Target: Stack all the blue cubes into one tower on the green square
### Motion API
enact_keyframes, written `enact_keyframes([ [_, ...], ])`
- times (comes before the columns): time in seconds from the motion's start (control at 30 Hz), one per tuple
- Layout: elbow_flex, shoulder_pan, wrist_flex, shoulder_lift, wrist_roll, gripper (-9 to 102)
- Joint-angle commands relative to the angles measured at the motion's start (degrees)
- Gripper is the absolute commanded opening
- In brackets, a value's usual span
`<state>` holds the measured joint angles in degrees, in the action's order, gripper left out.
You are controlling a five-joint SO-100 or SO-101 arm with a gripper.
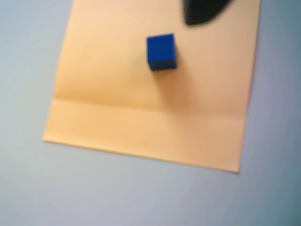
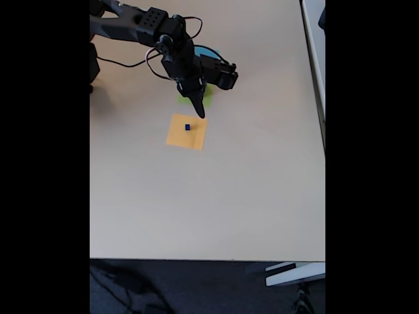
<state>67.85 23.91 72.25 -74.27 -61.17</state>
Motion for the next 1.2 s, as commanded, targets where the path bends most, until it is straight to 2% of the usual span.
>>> enact_keyframes([
  [0.0,-4.0,0.0,-0.5,1.0,0.7,23],
  [0.77,-8.0,1.3,0.9,8.1,3.6,21],
  [1.17,-3.7,-0.5,4.0,5.9,-2.5,21],
])
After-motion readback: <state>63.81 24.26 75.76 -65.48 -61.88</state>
